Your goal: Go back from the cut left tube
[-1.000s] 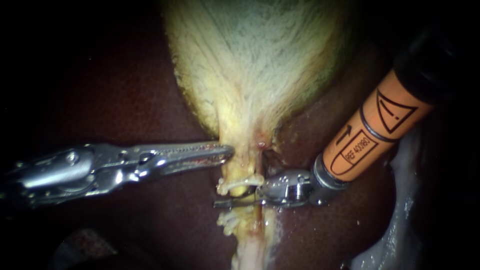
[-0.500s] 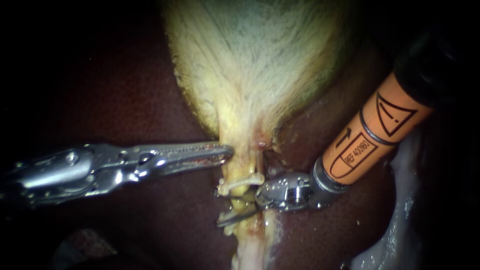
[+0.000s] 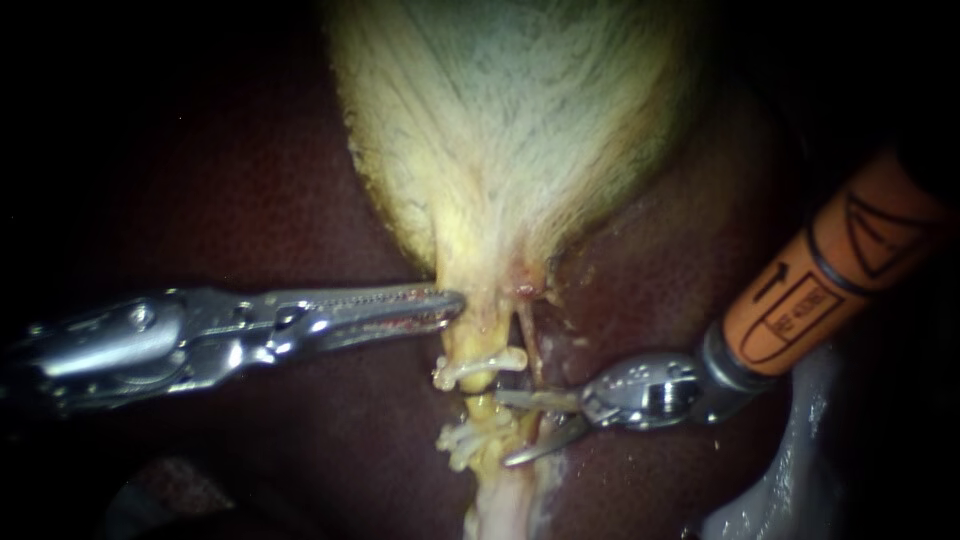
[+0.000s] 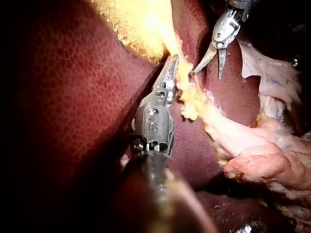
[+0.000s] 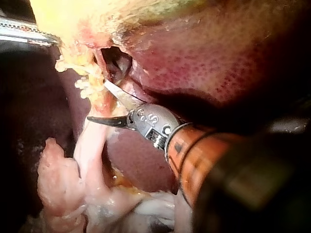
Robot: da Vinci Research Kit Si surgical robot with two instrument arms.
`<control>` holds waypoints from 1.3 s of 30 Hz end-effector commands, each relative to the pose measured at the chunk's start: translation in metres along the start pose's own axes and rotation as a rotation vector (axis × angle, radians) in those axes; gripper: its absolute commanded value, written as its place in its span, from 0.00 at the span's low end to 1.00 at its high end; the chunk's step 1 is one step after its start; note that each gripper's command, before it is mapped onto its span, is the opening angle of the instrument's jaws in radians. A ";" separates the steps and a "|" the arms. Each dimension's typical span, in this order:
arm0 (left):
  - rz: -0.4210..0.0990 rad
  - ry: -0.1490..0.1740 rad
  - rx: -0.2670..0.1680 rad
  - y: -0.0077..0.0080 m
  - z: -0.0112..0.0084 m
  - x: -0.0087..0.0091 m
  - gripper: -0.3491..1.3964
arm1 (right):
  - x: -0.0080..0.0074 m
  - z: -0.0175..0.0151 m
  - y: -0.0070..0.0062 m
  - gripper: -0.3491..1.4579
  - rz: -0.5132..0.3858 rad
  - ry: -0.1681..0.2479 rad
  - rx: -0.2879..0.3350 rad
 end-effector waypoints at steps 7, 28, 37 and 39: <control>0.000 0.000 0.000 0.0001 0.0000 0.0000 0.20 | 0.0023 -0.0065 0.0013 0.81 -0.158 0.014 -0.083; 0.014 0.004 0.009 -0.0003 0.0022 0.0024 0.20 | 0.0048 -0.0100 0.0019 0.93 -0.302 0.056 -0.170; 0.021 0.015 0.020 -0.0007 0.0032 0.0033 0.20 | 0.0048 -0.0100 0.0019 0.93 -0.302 0.056 -0.170; 0.022 0.015 0.020 -0.0007 0.0032 0.0033 0.20 | 0.0048 -0.0100 0.0019 0.93 -0.302 0.056 -0.171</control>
